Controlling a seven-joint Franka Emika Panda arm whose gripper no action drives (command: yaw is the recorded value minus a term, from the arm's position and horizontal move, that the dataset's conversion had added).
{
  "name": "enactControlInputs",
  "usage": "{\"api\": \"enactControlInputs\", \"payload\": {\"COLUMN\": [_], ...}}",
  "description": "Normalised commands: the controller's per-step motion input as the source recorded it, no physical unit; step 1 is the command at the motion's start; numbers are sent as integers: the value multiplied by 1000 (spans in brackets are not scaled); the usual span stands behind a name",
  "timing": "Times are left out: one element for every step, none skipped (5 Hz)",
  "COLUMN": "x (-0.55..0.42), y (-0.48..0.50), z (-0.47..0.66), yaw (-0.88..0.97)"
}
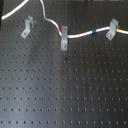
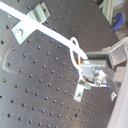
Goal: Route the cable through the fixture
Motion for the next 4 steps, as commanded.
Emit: {"api": "enactControlInputs", "payload": {"x": [-2, -183, -244, -365], "y": [341, 172, 157, -6], "z": [237, 313, 258, 163], "yaw": [360, 569, 560, 240]}}
